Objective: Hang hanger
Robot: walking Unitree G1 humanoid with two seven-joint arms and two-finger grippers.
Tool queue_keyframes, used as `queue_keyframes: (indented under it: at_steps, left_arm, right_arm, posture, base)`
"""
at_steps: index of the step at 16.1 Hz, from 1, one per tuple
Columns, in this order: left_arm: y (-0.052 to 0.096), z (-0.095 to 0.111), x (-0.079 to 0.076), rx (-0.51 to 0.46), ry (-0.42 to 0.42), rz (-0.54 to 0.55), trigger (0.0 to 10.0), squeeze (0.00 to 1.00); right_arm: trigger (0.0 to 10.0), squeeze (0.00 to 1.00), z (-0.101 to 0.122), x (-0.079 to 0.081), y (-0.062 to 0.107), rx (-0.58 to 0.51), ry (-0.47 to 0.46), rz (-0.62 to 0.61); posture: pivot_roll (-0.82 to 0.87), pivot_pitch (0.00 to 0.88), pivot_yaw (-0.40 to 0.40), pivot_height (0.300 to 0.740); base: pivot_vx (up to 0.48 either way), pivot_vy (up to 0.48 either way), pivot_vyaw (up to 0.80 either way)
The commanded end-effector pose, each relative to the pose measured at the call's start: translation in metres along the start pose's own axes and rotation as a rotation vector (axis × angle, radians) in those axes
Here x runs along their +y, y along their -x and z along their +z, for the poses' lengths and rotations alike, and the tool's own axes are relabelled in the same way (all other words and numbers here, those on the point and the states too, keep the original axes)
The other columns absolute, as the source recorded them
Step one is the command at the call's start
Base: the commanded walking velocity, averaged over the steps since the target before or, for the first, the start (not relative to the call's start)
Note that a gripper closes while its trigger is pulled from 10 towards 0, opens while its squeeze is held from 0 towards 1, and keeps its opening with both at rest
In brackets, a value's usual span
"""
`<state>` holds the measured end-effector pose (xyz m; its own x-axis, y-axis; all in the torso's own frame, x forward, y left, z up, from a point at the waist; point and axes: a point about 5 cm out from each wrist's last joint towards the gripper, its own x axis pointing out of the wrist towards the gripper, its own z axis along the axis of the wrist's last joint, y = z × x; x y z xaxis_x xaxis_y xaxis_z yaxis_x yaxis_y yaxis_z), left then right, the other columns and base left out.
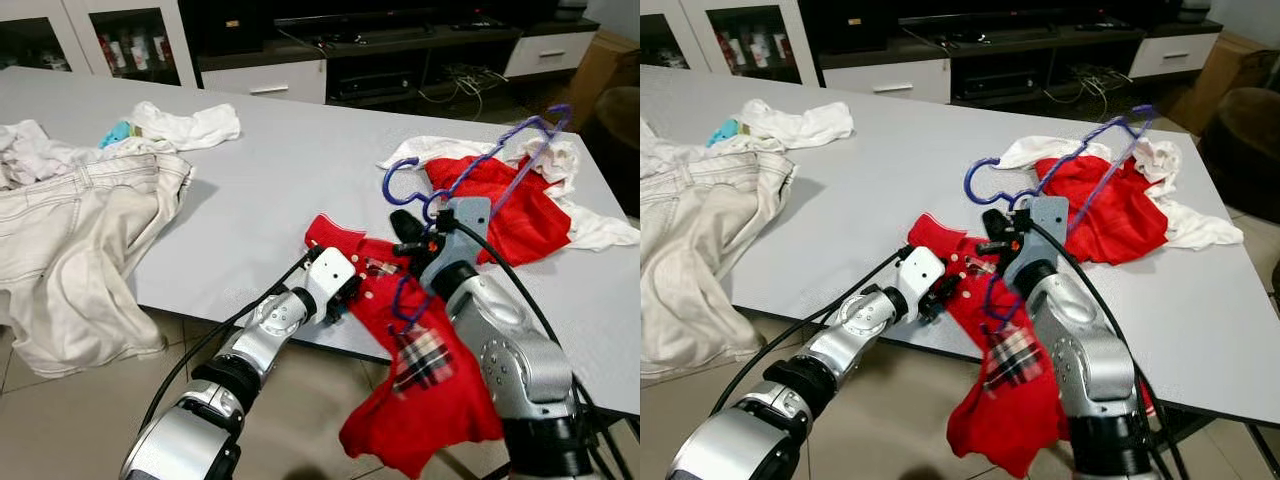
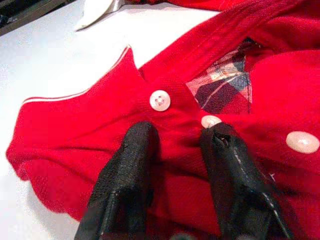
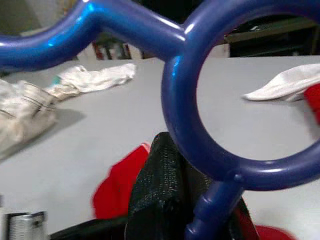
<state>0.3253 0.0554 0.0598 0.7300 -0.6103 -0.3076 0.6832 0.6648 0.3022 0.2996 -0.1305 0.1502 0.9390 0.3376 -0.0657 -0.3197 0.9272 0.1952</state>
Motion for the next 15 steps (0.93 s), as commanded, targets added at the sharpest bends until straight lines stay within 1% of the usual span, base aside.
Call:
queue_keyframes:
  at_steps: [1, 3, 6, 8, 10, 11, 12, 13, 15]
  left_arm:
    - [0.009, -0.031, -0.006, 0.153, 0.008, -0.022, 10.0, 0.0]
    - [0.01, -0.032, -0.005, 0.153, 0.009, -0.021, 10.0, 0.0]
    - [0.013, -0.034, -0.003, 0.152, 0.01, -0.018, 10.0, 0.0]
    - [0.013, -0.032, -0.006, 0.136, 0.01, -0.028, 10.0, 0.0]
    - [0.013, -0.031, -0.008, 0.128, 0.01, -0.038, 10.0, 0.0]
    - [0.012, -0.03, -0.012, 0.115, 0.01, -0.052, 10.0, 0.0]
    - [0.012, -0.029, -0.014, 0.111, 0.01, -0.057, 10.0, 0.0]
    - [0.011, -0.027, -0.015, 0.103, 0.01, -0.064, 10.0, 0.0]
    - [0.011, -0.026, -0.015, 0.099, 0.009, -0.062, 10.0, 0.0]
  right_arm:
    - [10.0, 0.0, -0.015, -0.027, 0.006, 0.093, 0.073, -0.137]
    - [10.0, 0.0, -0.013, -0.04, 0.007, 0.102, 0.113, -0.198]
    - [10.0, 0.0, -0.009, -0.055, 0.006, 0.099, 0.159, -0.283]
    - [10.0, 0.0, -0.006, -0.059, 0.002, 0.082, 0.189, -0.323]
    - [10.0, 0.0, -0.005, -0.057, -0.002, 0.072, 0.192, -0.323]
    - [10.0, 0.0, -0.004, -0.054, -0.011, 0.052, 0.191, -0.323]
    - [10.0, 0.0, -0.004, -0.053, -0.015, 0.043, 0.188, -0.32]
    - [10.0, 0.0, -0.003, -0.051, -0.023, 0.031, 0.178, -0.313]
    - [10.0, 0.0, -0.005, -0.047, -0.031, 0.038, 0.164, -0.28]
  posture:
    - [-0.09, 0.0, 0.01, 0.74]
    - [-0.09, 0.0, 0.009, 0.74]
    - [-0.09, 0.0, 0.006, 0.74]
    - [-0.08, 0.0, 0.007, 0.74]
    - [-0.08, 0.0, 0.009, 0.74]
    - [-0.08, 0.0, 0.01, 0.74]
    - [-0.08, 0.0, 0.011, 0.74]
    - [-0.08, 0.0, 0.011, 0.74]
    - [-0.08, 0.0, 0.01, 0.74]
  base:
    - [0.0, 0.0, 0.0]
    - [0.0, 0.0, 0.0]
    - [0.0, 0.0, 0.0]
    - [0.0, 0.0, 0.0]
    - [0.0, 0.0, 0.0]
    - [0.0, 0.0, 0.0]
    - [0.0, 0.0, 0.0]
    - [0.0, 0.0, 0.0]
    - [0.0, 0.0, 0.0]
